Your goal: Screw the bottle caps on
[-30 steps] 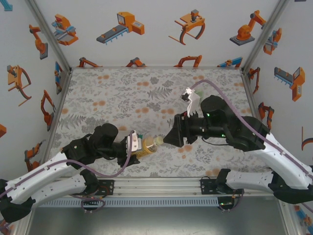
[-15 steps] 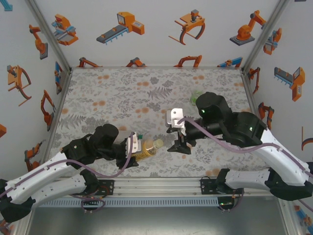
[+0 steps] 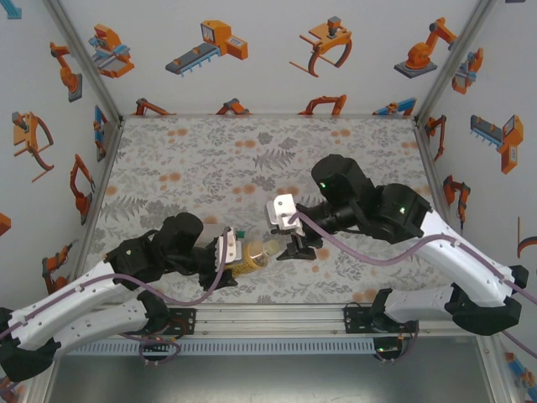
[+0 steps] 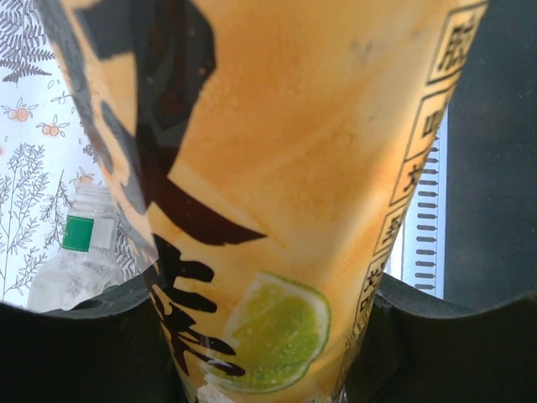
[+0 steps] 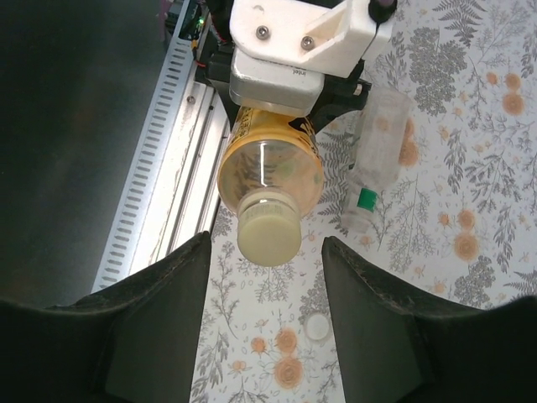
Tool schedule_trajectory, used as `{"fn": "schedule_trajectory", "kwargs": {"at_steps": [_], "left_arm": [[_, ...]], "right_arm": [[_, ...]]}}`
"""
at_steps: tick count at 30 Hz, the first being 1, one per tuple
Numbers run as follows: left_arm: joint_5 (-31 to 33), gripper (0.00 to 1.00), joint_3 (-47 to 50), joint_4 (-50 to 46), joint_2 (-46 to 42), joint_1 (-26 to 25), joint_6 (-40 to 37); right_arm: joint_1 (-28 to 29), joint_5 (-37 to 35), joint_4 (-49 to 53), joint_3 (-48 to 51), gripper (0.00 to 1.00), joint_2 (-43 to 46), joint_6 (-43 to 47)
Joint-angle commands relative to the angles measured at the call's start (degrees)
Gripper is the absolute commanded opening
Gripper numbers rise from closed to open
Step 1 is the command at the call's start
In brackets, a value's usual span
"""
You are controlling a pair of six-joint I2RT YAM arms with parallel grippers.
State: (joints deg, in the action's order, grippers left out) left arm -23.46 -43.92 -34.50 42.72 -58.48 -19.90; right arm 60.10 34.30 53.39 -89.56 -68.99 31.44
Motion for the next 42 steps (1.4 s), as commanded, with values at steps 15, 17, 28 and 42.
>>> {"fn": "schedule_trajectory", "kwargs": {"at_steps": [15,17,28,42], "left_arm": [[-1.2,0.0,-1.4,-0.7,-1.6,-0.2,0.1],[-1.1,0.0,-1.4,-0.7,-1.6,-0.2,0.1],[-1.2,0.0,-1.5,-0.8,-1.6,-0.2,0.1],[-2.2,0.0,-1.3,-0.8,-3.0,-0.2,0.5]], "right_arm": [[0.3,1.5,-5.4,2.7,0.48,0.6,-0.3],[0.3,1.6,-5.3,2.5,0.48,0.6,-0.3],[0.5,3.0,-4.6,2.5,0.4,0.4,-0.3],[0.9,-0.4,-10.0,5.8,0.18,6.2,-3.1]]}}
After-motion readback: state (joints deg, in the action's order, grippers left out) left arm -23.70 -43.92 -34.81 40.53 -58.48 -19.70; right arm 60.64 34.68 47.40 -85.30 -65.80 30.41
